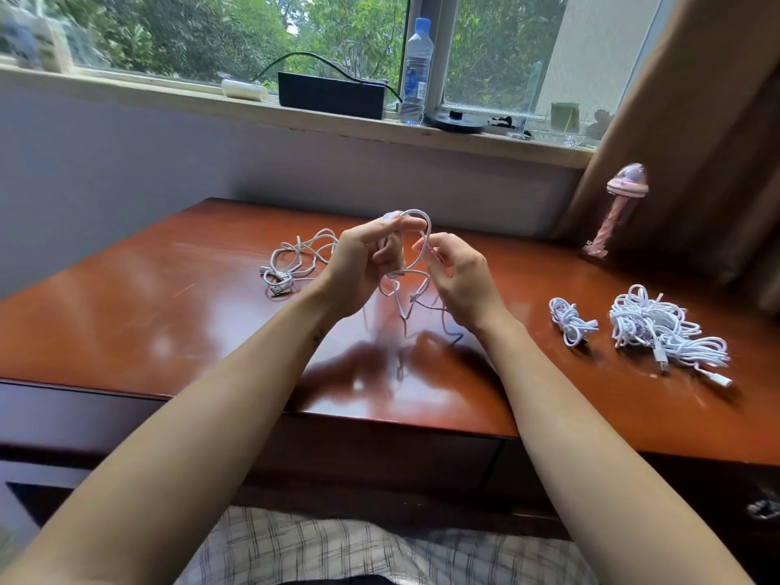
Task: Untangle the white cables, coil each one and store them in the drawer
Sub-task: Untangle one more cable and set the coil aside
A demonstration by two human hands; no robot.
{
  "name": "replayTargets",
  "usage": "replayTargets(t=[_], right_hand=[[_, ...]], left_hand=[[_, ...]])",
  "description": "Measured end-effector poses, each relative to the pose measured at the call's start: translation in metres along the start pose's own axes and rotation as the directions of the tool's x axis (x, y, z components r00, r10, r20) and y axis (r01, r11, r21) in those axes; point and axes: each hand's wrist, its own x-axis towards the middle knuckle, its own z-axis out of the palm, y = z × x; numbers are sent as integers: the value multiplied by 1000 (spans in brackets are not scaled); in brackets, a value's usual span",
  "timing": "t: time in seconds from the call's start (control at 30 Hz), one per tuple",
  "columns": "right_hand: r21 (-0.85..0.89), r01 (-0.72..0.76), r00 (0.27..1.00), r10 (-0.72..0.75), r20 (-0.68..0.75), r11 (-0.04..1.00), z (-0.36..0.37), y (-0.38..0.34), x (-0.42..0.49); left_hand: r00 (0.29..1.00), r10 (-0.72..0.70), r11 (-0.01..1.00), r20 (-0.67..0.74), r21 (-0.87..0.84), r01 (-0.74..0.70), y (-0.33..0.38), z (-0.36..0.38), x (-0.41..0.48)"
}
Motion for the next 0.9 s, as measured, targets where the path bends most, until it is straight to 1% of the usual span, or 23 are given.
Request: replayTargets(t=[0.13,0.23,0.3,0.37,0.43,0.47,0.57,0.73,0.9], right_hand=[[-113,20,998,-12,64,993,-1,-1,0],[-100,30,999,-26,39,994,-2,-4,0],[-51,14,1000,-14,-3,999,2,-5,1],[66,-60,998,62,-19,996,7,-8,1],[209,-188,982,188,24,960,10,-12,1],[261,-231,973,224,58,937,12,-13,1],[312,-272,961,243,129,910,13,-17,0],[314,-335,937,279,211,888,13,-18,-2],[246,-319,932,255,259,915,12,-14,-3]], left_hand=[[999,-23,1000,-32,12,24,0,-2,2],[996,-55,997,-65,-60,51,2,0,2],[993,-74,989,-87,-133,62,3,2,3],[991,-82,976,-107,-208,58,3,2,5],[990,-84,959,-116,-278,49,4,0,7],[989,-87,948,-123,-316,44,5,-2,8],[986,-73,913,-148,-407,7,7,-7,10],[975,-47,928,-216,-371,-38,3,-9,13],[966,-29,944,-258,-325,-59,0,-7,14]])
